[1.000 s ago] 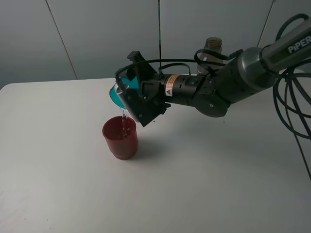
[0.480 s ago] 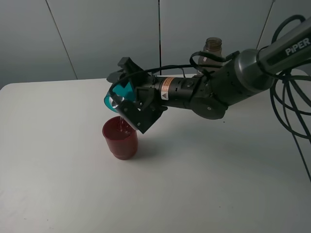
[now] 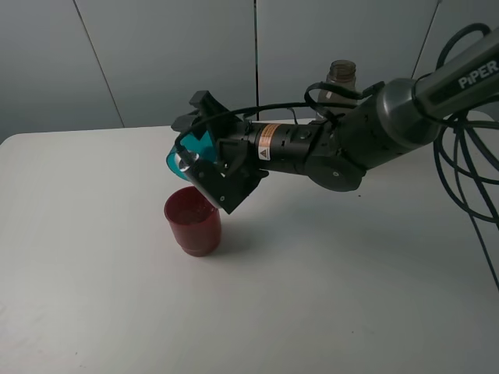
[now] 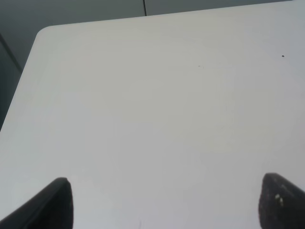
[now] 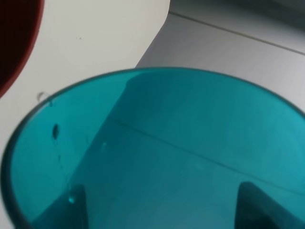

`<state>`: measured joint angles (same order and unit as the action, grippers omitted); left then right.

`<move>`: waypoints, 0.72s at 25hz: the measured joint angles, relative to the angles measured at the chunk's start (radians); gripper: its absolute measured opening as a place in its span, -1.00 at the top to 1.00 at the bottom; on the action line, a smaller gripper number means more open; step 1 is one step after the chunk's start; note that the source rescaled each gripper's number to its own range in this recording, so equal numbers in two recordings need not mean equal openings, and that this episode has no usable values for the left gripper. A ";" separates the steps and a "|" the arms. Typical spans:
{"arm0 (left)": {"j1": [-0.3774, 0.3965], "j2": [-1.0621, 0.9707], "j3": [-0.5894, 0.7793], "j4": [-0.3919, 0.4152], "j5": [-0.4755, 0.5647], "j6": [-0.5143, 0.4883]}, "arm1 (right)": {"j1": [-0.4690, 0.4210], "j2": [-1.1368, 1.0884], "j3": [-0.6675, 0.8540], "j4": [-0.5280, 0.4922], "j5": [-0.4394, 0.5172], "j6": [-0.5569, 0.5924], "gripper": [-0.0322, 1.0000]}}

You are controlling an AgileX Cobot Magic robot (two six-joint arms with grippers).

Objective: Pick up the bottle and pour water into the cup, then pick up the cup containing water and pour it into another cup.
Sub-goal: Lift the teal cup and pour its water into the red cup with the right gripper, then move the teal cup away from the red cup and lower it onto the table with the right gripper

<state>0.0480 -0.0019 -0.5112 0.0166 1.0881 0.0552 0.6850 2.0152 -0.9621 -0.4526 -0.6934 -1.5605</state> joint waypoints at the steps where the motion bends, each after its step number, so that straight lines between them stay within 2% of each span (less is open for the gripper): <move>1: 0.000 0.000 0.000 0.000 0.000 0.000 | 0.000 0.000 0.000 0.000 0.000 0.012 0.90; 5: 0.000 0.000 0.000 0.000 0.000 0.000 | 0.000 0.000 0.000 -0.003 0.000 0.138 0.90; 9: 0.000 0.000 0.000 0.000 0.000 0.000 | 0.000 0.000 -0.011 -0.005 0.000 0.389 0.90; 13: 0.000 0.000 0.000 0.000 0.000 0.000 | -0.013 0.000 -0.047 -0.027 -0.005 0.727 0.91; 18: 0.000 0.000 0.000 0.000 0.000 0.000 | -0.078 0.000 -0.093 -0.058 -0.029 1.235 0.91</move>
<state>0.0480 -0.0019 -0.5112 0.0166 1.0881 0.0552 0.6074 2.0152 -1.0553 -0.5105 -0.7220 -0.3258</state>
